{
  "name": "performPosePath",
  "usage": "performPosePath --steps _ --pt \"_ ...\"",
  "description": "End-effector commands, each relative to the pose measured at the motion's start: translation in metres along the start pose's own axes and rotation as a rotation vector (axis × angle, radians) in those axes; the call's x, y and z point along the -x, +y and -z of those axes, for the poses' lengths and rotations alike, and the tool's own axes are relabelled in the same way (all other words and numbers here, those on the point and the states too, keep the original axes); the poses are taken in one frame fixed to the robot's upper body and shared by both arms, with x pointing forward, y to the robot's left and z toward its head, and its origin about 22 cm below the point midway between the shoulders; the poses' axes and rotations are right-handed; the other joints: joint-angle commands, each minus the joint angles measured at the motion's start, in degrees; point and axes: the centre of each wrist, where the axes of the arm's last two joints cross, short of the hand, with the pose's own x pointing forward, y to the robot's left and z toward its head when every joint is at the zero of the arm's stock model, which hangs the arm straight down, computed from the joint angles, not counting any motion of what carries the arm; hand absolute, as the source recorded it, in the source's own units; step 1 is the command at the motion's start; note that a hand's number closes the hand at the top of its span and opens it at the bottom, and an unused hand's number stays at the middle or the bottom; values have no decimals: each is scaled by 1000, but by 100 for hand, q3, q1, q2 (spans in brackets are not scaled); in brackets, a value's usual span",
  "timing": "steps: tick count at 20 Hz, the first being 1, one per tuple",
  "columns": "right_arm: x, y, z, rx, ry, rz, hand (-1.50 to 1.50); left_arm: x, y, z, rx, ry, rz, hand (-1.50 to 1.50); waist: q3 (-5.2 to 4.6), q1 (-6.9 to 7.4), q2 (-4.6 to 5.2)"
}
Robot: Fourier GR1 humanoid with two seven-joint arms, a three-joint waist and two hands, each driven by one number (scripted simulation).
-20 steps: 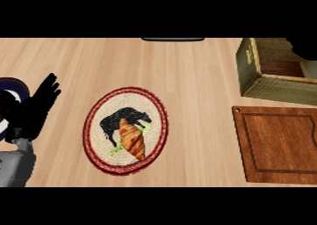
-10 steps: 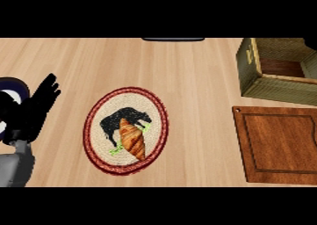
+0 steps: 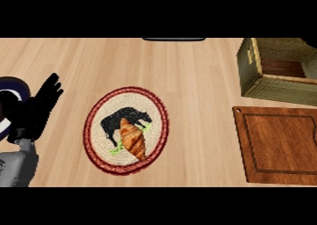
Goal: Pick the tomato from the cutting board and place it in the basket
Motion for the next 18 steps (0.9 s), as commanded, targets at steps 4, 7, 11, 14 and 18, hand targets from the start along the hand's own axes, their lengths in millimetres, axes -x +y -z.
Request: performPosePath --steps 4,7,11,14,18 --pt "22 14 24 -31 -12 7 -150 -17 11 -1 6 -11 4 0 0 31 -4" --pt "27 -9 27 -25 -68 50 -150 -6 21 9 14 -5 -15 0 -3 -26 -1" --pt "25 -13 37 94 11 188 -150 -1 13 -1 1 -15 -4 0 -1 26 2" --pt "28 -42 38 189 89 338 -150 4 -8 2 -7 15 -8 0 0 -50 -14" --pt "56 -103 40 253 147 460 -150 8 0 -7 -17 5 0 0 2 -59 -24"
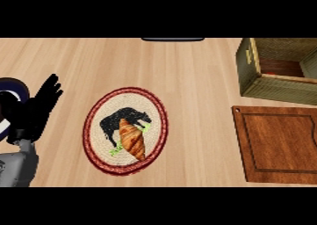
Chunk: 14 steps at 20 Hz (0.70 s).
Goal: Pick the tomato from the cutting board and place it in the basket
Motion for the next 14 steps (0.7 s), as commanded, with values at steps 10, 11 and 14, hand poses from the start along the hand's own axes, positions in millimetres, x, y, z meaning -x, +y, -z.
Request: performPosePath --steps 10,11,14 --pt "63 -190 1 -94 103 80 -150 -4 4 -1 0 2 -6 0 7 -32 9" --pt "74 -198 -1 -90 112 101 -150 7 10 -1 2 -7 0 0 6 -6 28" --pt "75 -236 -9 -139 108 60 -150 1 -11 7 -7 -8 12 0 10 -22 33"
